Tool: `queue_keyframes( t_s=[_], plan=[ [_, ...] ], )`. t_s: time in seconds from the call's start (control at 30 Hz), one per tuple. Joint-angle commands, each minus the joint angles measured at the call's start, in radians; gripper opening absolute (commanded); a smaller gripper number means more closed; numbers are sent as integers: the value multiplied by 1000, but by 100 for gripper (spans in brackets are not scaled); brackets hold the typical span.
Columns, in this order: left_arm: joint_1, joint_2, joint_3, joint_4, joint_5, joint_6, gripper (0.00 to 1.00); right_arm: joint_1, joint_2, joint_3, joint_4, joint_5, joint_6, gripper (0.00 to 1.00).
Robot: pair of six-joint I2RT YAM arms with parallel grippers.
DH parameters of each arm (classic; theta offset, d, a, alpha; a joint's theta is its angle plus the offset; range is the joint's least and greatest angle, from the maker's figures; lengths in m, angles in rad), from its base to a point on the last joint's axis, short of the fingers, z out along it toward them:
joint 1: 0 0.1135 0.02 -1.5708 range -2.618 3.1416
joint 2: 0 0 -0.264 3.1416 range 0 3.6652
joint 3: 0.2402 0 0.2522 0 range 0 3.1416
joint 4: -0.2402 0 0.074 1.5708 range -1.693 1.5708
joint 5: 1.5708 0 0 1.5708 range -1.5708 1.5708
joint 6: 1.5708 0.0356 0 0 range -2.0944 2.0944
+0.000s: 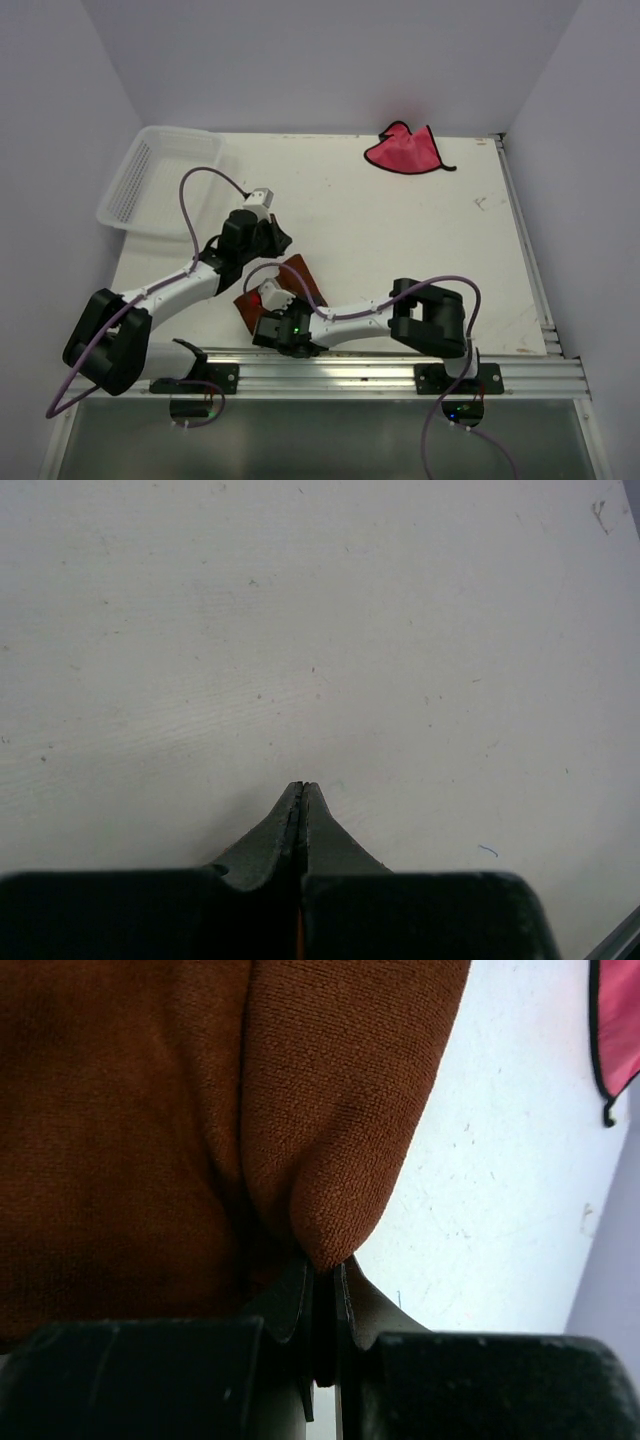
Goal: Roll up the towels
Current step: Roll the towel
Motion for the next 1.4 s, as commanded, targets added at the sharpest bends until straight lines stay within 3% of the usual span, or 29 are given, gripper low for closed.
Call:
queue_keyframes(
  t_s=[0.0, 0.23, 0.47, 0.77, 1.0, 1.23, 1.37],
  plan=[
    [13, -37, 3, -8, -15, -11, 0, 32, 47, 68, -81, 100, -51, 0],
    [14, -45, -18, 18, 19, -25, 0, 63, 157, 190, -182, 138, -100, 0],
    [14, -52, -85, 113, 94, -42, 0, 83, 292, 350, -286, 60, -215, 0],
    [9, -86, -147, 123, 120, -46, 0, 89, 449, 477, -401, 28, -301, 2],
    [0, -224, -182, 86, 76, -59, 0, 88, 460, 514, -397, -17, -309, 3],
    [-29, -247, -207, 100, 131, -16, 0, 68, 411, 511, -359, -68, -275, 4],
    [-47, -276, -230, 29, 47, -23, 0, 38, 374, 477, -339, -80, -246, 4]
  ],
)
